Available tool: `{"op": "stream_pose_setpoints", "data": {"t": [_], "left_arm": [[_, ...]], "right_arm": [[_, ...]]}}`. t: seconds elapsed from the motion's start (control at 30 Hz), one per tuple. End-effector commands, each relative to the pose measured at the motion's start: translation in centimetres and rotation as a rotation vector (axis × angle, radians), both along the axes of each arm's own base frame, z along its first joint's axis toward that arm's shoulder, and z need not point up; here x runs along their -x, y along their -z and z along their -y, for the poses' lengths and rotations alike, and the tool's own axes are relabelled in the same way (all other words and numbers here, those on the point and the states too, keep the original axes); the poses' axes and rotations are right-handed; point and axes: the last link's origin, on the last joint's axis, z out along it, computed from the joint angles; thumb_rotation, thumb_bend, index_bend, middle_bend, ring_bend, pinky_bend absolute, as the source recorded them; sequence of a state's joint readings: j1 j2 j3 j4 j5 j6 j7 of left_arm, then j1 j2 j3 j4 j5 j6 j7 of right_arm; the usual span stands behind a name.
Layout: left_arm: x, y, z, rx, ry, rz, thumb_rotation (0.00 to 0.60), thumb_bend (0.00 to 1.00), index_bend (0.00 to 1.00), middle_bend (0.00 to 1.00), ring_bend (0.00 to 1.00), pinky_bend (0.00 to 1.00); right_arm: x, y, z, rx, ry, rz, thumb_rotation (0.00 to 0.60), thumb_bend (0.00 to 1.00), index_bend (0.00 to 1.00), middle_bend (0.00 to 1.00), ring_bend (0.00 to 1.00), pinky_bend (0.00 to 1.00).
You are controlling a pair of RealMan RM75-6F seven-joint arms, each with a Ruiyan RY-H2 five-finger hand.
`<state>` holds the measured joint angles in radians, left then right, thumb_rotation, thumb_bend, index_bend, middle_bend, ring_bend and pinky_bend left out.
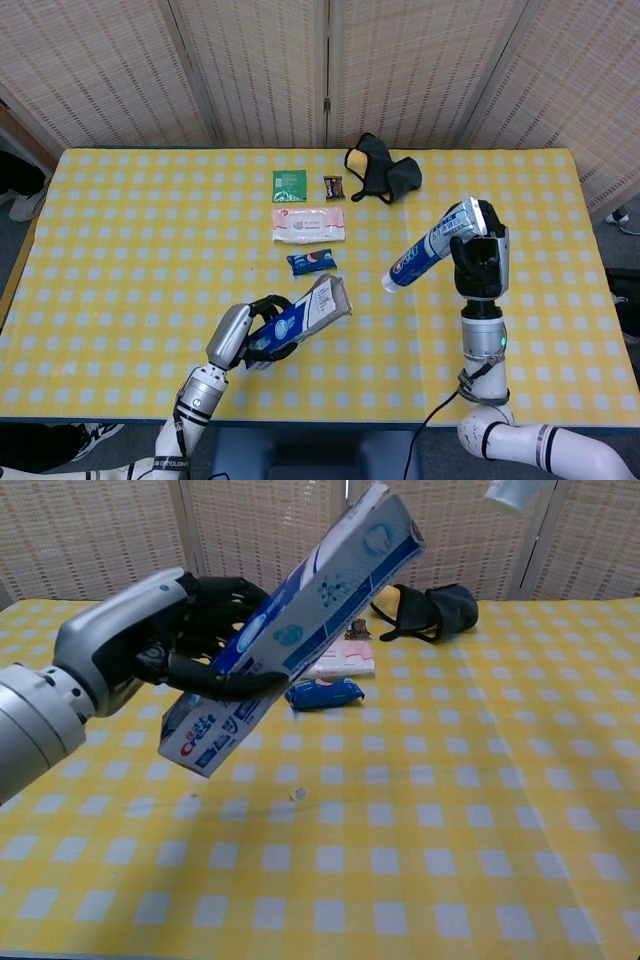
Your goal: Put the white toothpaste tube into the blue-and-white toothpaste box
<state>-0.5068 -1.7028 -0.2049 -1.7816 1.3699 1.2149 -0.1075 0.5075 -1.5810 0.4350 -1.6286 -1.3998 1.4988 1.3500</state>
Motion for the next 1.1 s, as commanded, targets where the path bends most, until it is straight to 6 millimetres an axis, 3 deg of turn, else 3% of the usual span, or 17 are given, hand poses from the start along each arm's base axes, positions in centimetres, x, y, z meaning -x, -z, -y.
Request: {"op": "stream_pose_setpoints", "data": {"t": [0.03, 0.53, 1.1], "left_arm": [[-0.1, 0.1, -0.3, 0.005, -0.002, 0.014, 0.6, 0.29, 0.53, 0.66, 0.53, 0.56], [-0.8, 1.4, -1.0, 0.027, 0.014, -0.026, 0.6, 0.29, 0.53, 0.66, 0.53, 0.56], [-2.2, 0.8, -1.9, 0.002, 0.006, 0.015, 0.6, 0.29, 0.53, 0.66, 0.53, 0.56]], "right_arm": [[-0.5, 0.3, 0.2, -0.012, -0.01, 0.008, 0.6, 0.36, 0.76, 0.66, 0.58, 0.66], [-3.0, 2.4, 1.2, -0.067, -0.06, 0.061, 0.6, 0.36, 0.76, 0.66, 0.57, 0.66], [-4.6, 3.8, 1.7, -0.096, -0.093, 0.053, 0.6, 0.36, 0.76, 0.66, 0.57, 0.66]]}}
